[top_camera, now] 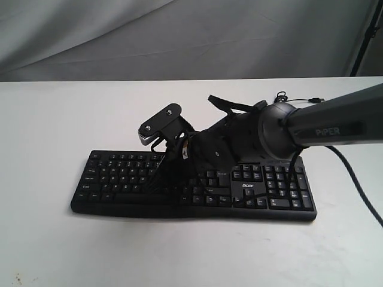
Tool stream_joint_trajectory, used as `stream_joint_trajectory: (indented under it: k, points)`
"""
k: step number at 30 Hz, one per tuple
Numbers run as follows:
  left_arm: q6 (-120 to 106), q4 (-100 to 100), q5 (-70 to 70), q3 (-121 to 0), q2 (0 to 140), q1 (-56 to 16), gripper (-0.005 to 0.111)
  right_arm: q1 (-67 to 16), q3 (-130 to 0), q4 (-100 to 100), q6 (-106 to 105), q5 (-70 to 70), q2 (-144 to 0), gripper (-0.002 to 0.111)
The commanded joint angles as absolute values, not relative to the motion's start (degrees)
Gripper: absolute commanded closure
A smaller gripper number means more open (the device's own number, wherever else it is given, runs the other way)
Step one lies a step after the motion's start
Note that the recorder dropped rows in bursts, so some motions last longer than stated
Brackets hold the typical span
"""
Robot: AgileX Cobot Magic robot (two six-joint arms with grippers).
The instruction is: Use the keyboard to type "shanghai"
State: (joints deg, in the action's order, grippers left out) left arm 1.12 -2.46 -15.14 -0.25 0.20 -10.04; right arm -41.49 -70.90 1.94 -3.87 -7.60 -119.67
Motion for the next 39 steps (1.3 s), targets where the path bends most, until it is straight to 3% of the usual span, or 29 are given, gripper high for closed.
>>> stream_joint_trajectory:
  k: [1,15,26,39]
  points:
    - [1.28,-2.51,-14.98,0.0,0.0,-10.24,0.107,-40.45,-70.48,1.97,-4.48,-7.28,-119.56,0.108]
    - [1.28,-2.51,-14.98,0.0,0.0,-10.24,0.107,-40.58,-70.48,1.97,-4.48,-7.88,-120.86,0.108]
    - [1.28,-2.51,-14.98,0.0,0.0,-10.24,0.107,-40.73,-69.59,3.92,-4.48,-11.17,-113.42,0.108]
    - [1.28,-2.51,-14.98,0.0,0.0,-10.24,0.107,-40.83,-46.67,1.44,-1.98,-1.65,-92.19,0.108]
